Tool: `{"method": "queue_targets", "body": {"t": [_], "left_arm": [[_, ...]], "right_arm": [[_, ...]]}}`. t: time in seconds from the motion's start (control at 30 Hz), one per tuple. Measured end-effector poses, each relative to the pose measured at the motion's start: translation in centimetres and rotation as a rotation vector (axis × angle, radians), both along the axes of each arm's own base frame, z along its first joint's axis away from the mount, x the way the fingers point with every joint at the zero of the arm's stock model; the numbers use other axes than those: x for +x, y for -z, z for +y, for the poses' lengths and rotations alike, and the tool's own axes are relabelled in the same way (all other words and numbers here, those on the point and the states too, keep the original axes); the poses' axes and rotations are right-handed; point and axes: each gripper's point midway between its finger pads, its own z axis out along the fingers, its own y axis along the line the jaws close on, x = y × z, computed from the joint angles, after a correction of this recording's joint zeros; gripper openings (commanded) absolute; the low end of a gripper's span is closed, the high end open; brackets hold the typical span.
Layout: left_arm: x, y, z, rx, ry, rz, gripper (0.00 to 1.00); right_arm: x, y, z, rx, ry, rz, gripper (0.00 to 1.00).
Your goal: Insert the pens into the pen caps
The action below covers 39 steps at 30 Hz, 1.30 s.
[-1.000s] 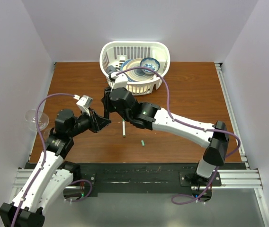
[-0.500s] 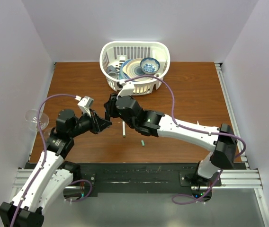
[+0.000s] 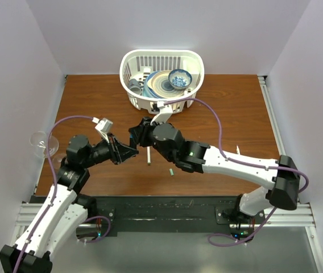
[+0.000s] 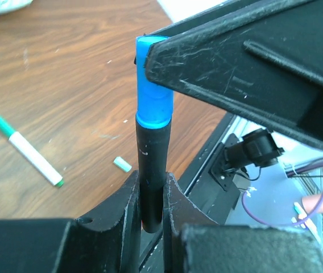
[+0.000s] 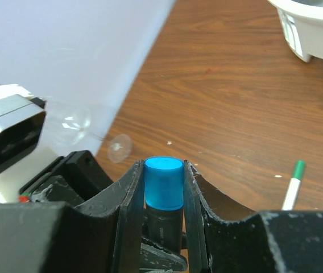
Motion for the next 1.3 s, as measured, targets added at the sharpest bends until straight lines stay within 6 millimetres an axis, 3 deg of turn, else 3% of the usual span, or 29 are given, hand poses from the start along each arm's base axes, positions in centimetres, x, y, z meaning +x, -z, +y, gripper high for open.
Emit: {"method": "queue_targets", "body": {"t": [0.13, 0.47, 0.53, 0.73, 1.03, 1.2, 1.3], "left_arm": [[-0.6, -1.3, -0.3, -0.023, 0.038, -0.053, 0.0], [-2.1, -3.9, -0.7, -0.058, 0.112, -0.168, 0.0], [-2.1, -4.9, -0.6, -0.067, 0.103, -0.213, 0.0], [-2.8, -7.2, -0.3, -0.078, 0.111, -0.335, 0.0], [-5.8, -8.2, -0.8, -0.118, 0.243, -0.437, 0.0], [-7.2, -7.8, -1.1, -0.137, 0.323, -0.438, 0.0], [-8.0, -7.9, -1.2, -0.148, 0.362, -0.445, 0.0]], "right_arm": [[-1.1, -1.7, -0.4, 0.039, -0.026, -0.017, 0.08], [-3.1, -4.8, -1.2, 0.076, -0.089, -0.057, 0.45], [-4.4, -5.3, -1.3, 0.076, -0.143, -0.062, 0.49], [-8.1, -7.2, -1.5, 0.082, -0.299, -0.104, 0.76], [-9.8, -8.8, -3.6, -0.003, -0.395, -0.165, 0.81], [-10.8, -11.9, -4.1, -0.059, -0.476, -0.243, 0.81], [-11.6, -14.4, -4.3, -0.079, -0.539, -0.297, 0.75]]}}
